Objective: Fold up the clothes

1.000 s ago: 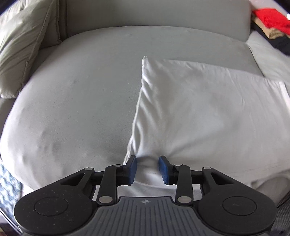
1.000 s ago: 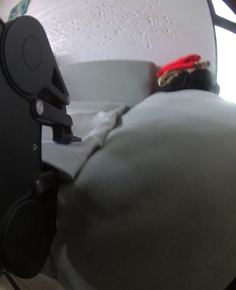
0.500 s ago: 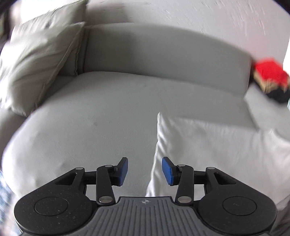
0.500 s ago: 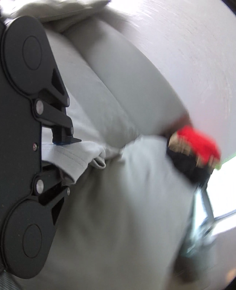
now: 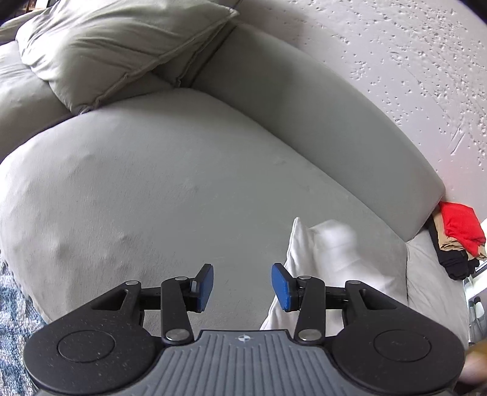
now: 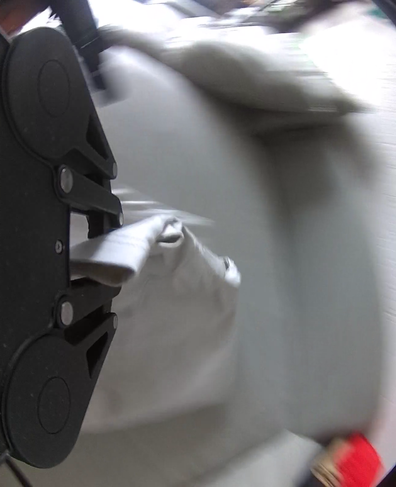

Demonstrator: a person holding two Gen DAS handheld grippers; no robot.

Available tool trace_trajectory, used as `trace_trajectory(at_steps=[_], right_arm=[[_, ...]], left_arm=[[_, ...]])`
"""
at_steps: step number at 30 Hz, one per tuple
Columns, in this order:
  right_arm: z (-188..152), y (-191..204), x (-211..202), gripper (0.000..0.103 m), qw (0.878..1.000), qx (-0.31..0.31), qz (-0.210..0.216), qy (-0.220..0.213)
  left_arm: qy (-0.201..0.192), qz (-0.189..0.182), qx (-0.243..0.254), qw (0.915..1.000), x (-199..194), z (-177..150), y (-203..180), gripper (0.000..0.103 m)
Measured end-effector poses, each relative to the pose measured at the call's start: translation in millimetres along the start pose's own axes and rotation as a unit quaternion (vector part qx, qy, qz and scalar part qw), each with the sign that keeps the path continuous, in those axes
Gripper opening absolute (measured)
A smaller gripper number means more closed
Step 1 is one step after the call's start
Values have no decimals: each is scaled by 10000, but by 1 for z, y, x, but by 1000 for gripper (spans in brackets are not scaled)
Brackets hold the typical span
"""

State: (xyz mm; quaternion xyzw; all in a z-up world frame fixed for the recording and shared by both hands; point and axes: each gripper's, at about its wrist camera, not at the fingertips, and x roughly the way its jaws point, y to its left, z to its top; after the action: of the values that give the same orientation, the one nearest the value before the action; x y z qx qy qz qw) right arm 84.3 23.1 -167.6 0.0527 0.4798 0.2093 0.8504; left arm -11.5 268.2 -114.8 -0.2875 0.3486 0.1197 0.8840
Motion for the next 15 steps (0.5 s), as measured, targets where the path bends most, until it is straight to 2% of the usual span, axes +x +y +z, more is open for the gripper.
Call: trace_trajectory(at_steps=[1,2,4,5,8,9,11,12,13,15], right_arm=[[-11,0,15,4,9997,-52,-31,255],[-18,1,15,4,9998,-163,-75,30],[-20,3,11,4,9991,-399,-106,-47],[-16,-1,10,4,9995,-319,-51,-2],[-8,-19,-1,4,9989,307,348,60],[-5,-31,-7,4,9941,784,745,-9],[4,-56,-15,4,9704,1883,1502,-174],[8,-68,-19,4,9529,2395,1841,-257],[12,-78,-22,4,9385,2734,2087,-312],[15,-89,-30,4,9183,3115,2399,-460]], left_arm=[[7,25,56,10000,1,0,-1,41],[-7,49,117,9999,0,-1,-3,41],[-33,63,204,9998,1,-1,-4,41],[-37,61,234,9997,2,-1,-4,41],[-8,25,211,9998,6,1,-1,41],[4,-13,180,9998,7,1,-2,41],[2,-51,165,9999,4,-1,-2,41],[-10,-41,175,9998,4,-1,-2,41],[-20,-33,186,9998,3,-2,-3,41],[-25,-32,159,9999,3,-2,-2,41]])
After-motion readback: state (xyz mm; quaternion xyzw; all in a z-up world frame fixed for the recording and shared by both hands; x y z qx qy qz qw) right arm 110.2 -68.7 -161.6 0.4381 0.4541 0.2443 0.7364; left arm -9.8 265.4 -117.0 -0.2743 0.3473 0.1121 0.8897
